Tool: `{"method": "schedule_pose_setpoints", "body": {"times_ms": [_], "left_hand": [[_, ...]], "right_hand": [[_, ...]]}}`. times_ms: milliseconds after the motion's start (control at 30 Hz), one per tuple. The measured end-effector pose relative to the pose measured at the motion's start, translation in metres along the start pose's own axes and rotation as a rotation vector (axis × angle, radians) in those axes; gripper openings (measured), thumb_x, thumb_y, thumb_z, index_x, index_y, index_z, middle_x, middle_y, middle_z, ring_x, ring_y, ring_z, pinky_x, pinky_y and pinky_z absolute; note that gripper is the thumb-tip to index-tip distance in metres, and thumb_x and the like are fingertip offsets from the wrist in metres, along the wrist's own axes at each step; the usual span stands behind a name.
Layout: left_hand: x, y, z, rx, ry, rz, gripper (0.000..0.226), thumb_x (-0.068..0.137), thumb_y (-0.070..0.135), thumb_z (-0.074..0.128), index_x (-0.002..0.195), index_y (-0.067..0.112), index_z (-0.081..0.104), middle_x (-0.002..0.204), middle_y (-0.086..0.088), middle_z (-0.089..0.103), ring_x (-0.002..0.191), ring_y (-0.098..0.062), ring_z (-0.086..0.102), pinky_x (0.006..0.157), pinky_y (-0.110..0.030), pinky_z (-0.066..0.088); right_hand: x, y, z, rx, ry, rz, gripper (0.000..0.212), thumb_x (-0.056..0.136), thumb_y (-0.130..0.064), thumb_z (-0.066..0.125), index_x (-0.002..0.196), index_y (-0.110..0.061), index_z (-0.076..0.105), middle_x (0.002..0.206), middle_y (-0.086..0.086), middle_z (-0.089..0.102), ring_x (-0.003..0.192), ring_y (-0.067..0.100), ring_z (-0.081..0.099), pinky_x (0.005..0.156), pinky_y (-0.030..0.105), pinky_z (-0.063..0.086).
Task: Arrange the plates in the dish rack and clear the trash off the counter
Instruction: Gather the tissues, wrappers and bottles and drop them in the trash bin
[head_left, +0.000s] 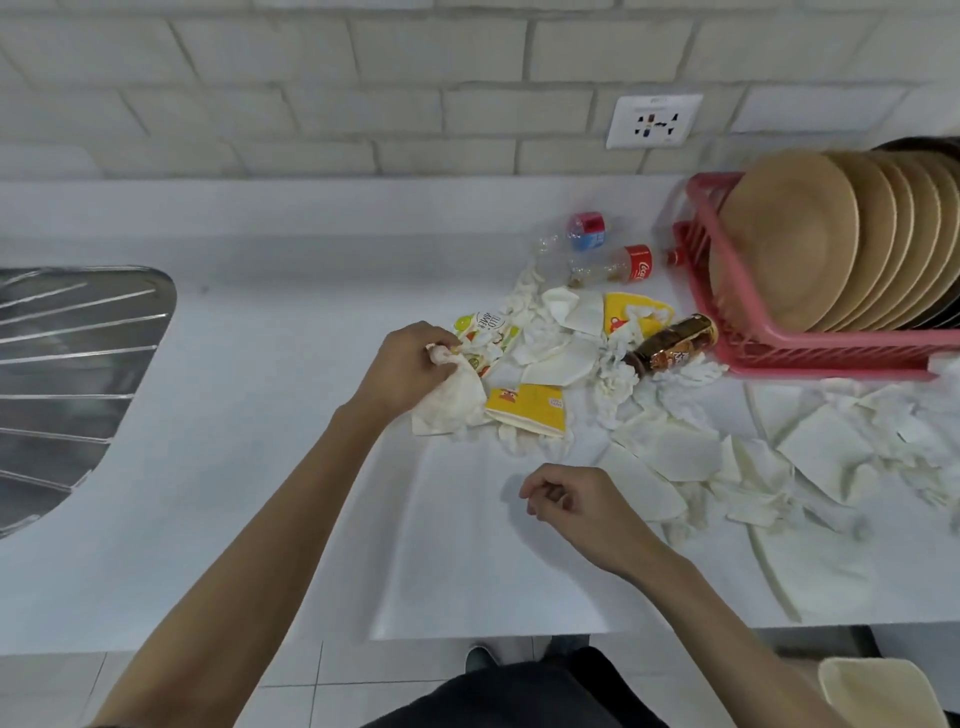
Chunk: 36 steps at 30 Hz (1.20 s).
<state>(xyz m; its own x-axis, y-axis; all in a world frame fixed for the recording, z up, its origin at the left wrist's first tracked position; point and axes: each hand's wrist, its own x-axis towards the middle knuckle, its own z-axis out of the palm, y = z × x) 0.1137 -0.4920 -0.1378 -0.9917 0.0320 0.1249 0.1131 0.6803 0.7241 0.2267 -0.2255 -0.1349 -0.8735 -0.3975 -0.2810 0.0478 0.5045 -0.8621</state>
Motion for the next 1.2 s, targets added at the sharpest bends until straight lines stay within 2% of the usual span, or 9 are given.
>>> {"method": "schedule_pose_setpoints", "body": {"times_ms": [100,367,533,633,733,833,967,1133,1200], "left_hand": [[-0.002,-0.001,-0.01,-0.035,0.003,-0.015,0.026,0.083,0.001,0.072,0.106,0.011,0.075,0.1,0.007,0.068,0.077,0.015,0.056,0.07,-0.003,0.039],[-0.051,-0.009,-0.031,-0.237,0.256,-0.207,0.03,0.097,0.001,0.043,0.091,0.014,0.07,0.093,0.008,0.067,0.084,-0.004,0.057,0.072,-0.012,0.042],[-0.126,-0.035,-0.012,-0.28,0.427,-0.446,0.025,0.096,0.018,0.054,0.072,0.015,0.049,0.068,-0.005,0.051,0.061,-0.012,0.043,0.06,-0.027,0.037],[-0.149,-0.049,0.009,-0.034,0.46,-0.439,0.03,0.092,0.011,0.061,0.07,0.018,0.042,0.065,0.004,0.046,0.057,-0.009,0.042,0.057,-0.027,0.035],[-0.146,-0.052,0.007,0.011,0.486,-0.404,0.029,0.091,0.004,0.062,0.073,0.017,0.044,0.068,0.008,0.044,0.061,-0.006,0.045,0.058,-0.025,0.034],[-0.145,-0.058,0.009,-0.022,0.538,-0.42,0.029,0.095,0.012,0.063,0.072,0.017,0.045,0.064,0.008,0.046,0.059,-0.004,0.044,0.058,-0.014,0.033],[-0.142,-0.058,0.014,-0.077,0.593,-0.457,0.027,0.097,0.021,0.061,0.075,0.018,0.045,0.06,0.005,0.046,0.055,-0.006,0.041,0.055,-0.018,0.031],[-0.147,-0.058,0.011,-0.134,0.604,-0.446,0.021,0.101,0.033,0.055,0.084,0.022,0.047,0.06,0.004,0.046,0.055,-0.011,0.044,0.055,-0.018,0.032],[-0.147,-0.06,0.011,-0.118,0.572,-0.438,0.026,0.1,0.046,0.046,0.087,0.024,0.052,0.065,0.003,0.053,0.058,-0.01,0.046,0.057,-0.017,0.033]], "right_hand": [[0.011,-0.004,-0.003,-0.007,-0.014,-0.015,0.019,0.093,-0.006,0.056,0.091,-0.017,0.071,0.077,-0.003,0.069,0.073,0.016,0.064,0.069,0.026,0.051],[0.04,-0.02,0.001,-0.084,-0.009,-0.116,0.02,0.092,-0.006,0.057,0.095,-0.02,0.07,0.079,-0.001,0.066,0.071,0.019,0.062,0.071,0.034,0.052],[0.092,-0.04,0.016,-0.503,-0.027,-0.392,0.032,0.09,-0.01,0.06,0.121,-0.017,0.064,0.109,-0.001,0.054,0.083,0.018,0.059,0.078,0.033,0.049],[0.126,-0.047,0.033,-0.789,-0.121,-0.442,0.05,0.09,-0.019,0.061,0.139,-0.026,0.05,0.131,0.005,0.04,0.101,0.025,0.057,0.09,0.037,0.047],[0.149,-0.048,0.047,-0.925,-0.252,-0.432,0.051,0.092,-0.019,0.059,0.141,-0.024,0.047,0.13,0.006,0.04,0.116,0.027,0.05,0.097,0.04,0.043],[0.156,-0.047,0.05,-0.802,-0.333,-0.456,0.04,0.09,-0.01,0.059,0.13,-0.014,0.059,0.118,0.006,0.055,0.112,0.024,0.053,0.093,0.03,0.039],[0.167,-0.056,0.043,-0.654,-0.37,-0.541,0.018,0.085,-0.004,0.065,0.099,-0.009,0.074,0.085,-0.007,0.059,0.08,0.008,0.051,0.073,0.017,0.034],[0.157,-0.076,0.041,-0.303,-0.33,-0.415,0.028,0.092,0.004,0.052,0.1,-0.013,0.073,0.093,-0.017,0.068,0.088,-0.006,0.06,0.077,0.007,0.04],[0.15,-0.084,0.041,-0.161,-0.294,-0.285,0.029,0.094,0.002,0.046,0.095,-0.012,0.071,0.071,-0.023,0.062,0.068,-0.003,0.056,0.068,0.012,0.039]]}}
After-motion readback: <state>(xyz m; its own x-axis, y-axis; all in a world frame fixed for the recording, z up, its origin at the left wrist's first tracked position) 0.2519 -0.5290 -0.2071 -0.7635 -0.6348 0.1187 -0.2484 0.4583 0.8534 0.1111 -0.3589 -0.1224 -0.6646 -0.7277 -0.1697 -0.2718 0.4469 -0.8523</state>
